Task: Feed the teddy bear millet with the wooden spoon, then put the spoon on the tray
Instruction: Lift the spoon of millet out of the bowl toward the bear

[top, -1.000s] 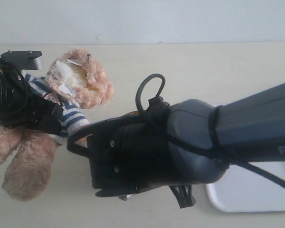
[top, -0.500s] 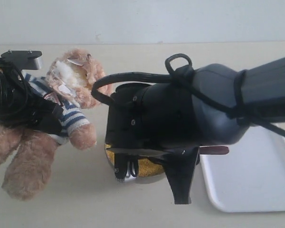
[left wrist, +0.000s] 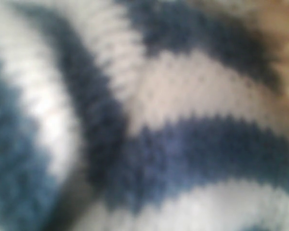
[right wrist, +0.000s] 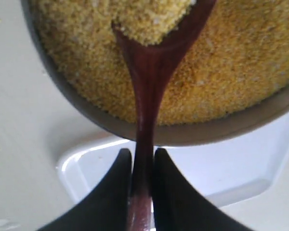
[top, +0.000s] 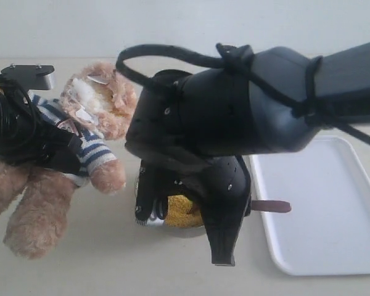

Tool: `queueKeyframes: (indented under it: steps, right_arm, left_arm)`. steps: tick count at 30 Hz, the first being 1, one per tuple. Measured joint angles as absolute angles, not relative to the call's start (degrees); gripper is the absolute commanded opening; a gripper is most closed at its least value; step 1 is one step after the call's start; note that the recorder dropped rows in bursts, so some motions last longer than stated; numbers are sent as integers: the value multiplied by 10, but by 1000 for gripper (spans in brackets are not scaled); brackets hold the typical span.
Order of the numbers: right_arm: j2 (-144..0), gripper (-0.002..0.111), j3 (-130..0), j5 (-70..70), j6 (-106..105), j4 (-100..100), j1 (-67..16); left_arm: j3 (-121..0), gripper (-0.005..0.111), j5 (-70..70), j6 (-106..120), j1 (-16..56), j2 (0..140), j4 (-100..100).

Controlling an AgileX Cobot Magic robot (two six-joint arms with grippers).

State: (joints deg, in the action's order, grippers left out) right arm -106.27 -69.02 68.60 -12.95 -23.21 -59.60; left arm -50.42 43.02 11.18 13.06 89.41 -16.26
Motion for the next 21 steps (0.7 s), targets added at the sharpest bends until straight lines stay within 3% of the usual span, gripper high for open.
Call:
queueKeyframes:
  steps: [4, 21]
  right_arm:
    - [-1063, 0, -691, 691, -144, -153, -536]
    - [-1063, 0, -812, 696, -149, -113, -523]
  left_arm:
    - [-504, 4, 430, 112, 131, 894, -163]
    - [-504, 4, 430, 115, 131, 894, -164]
